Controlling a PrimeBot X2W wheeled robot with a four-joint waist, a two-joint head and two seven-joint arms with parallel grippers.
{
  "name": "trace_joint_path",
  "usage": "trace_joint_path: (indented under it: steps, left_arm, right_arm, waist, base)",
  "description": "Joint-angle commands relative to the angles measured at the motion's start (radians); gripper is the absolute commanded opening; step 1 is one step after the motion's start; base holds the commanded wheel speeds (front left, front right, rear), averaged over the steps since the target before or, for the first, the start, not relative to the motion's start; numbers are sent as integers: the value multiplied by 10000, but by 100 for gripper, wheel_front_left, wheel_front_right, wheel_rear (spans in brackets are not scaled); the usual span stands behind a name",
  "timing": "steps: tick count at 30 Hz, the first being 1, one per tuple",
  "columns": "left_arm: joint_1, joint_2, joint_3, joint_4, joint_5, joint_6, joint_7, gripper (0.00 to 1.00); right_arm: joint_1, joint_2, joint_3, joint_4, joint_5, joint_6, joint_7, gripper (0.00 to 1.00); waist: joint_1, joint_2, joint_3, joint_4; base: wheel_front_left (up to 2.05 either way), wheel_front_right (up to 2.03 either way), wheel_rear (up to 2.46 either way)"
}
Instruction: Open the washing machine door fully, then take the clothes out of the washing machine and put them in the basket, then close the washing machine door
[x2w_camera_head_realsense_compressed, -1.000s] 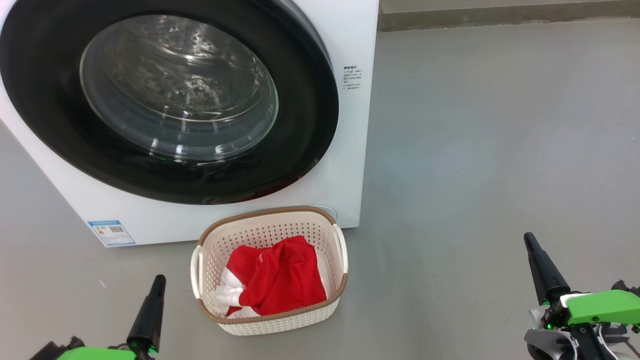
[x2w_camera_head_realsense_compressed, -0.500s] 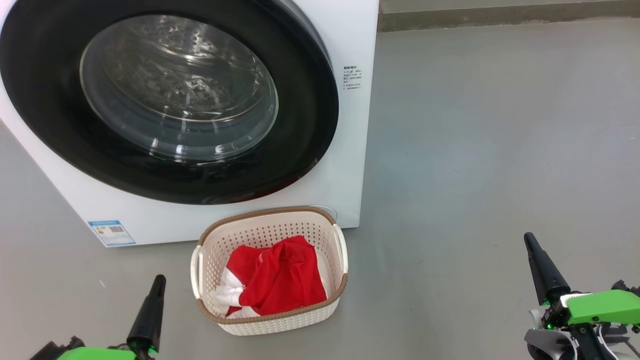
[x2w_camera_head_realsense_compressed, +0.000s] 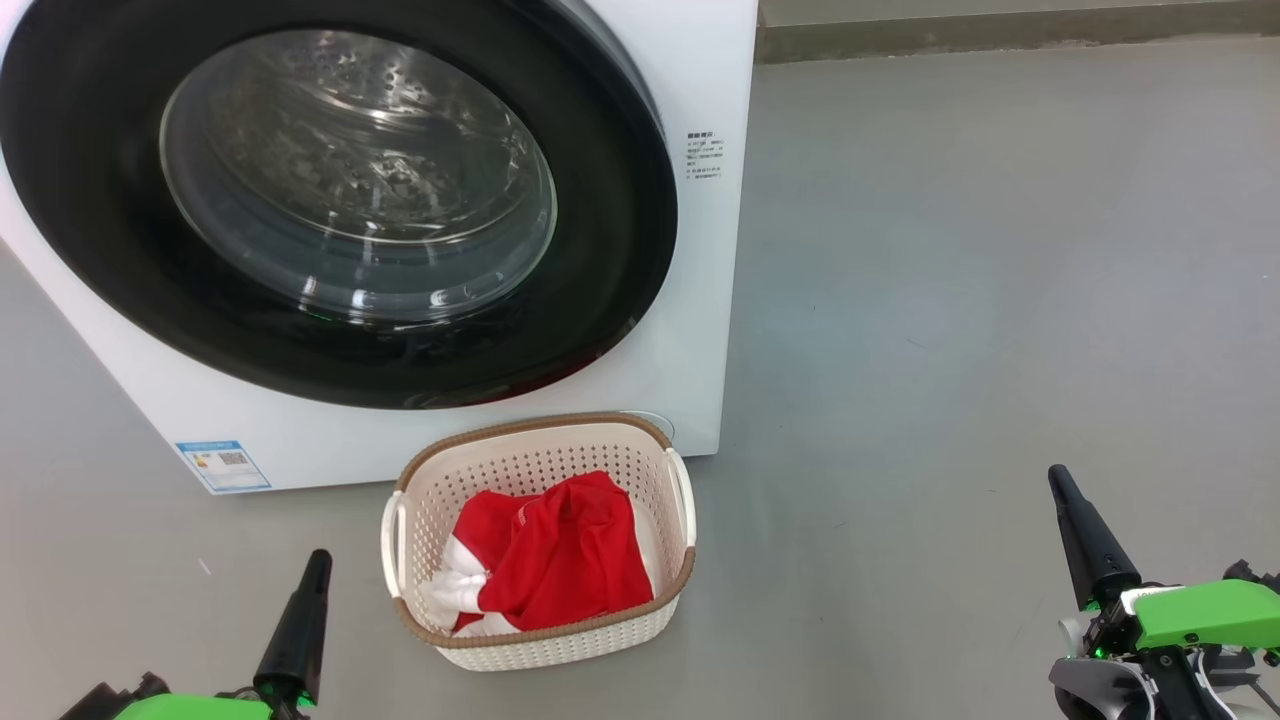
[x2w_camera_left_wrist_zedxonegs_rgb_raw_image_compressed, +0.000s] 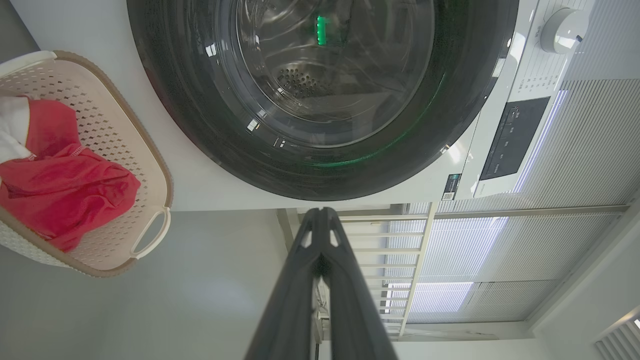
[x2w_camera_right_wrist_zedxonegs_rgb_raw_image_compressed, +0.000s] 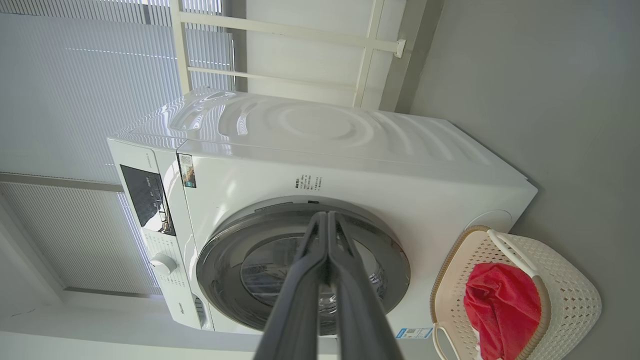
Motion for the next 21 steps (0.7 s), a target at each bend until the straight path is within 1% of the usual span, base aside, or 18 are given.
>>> trace_joint_path:
  steps: [1, 21]
  left_arm:
    - [-409, 118, 356, -205, -71, -73, 74, 0]
    - [-409, 118, 356, -205, -71, -73, 74, 0]
  right_arm:
    - [-431, -146, 140, -251, 59, 6, 60, 0]
    - [-431, -144, 137, -251, 56, 6, 63, 0]
  waist:
    - [0, 0, 0, 0]
    - [0, 0, 0, 0]
  base:
    - [0, 0, 0]
    - [0, 0, 0]
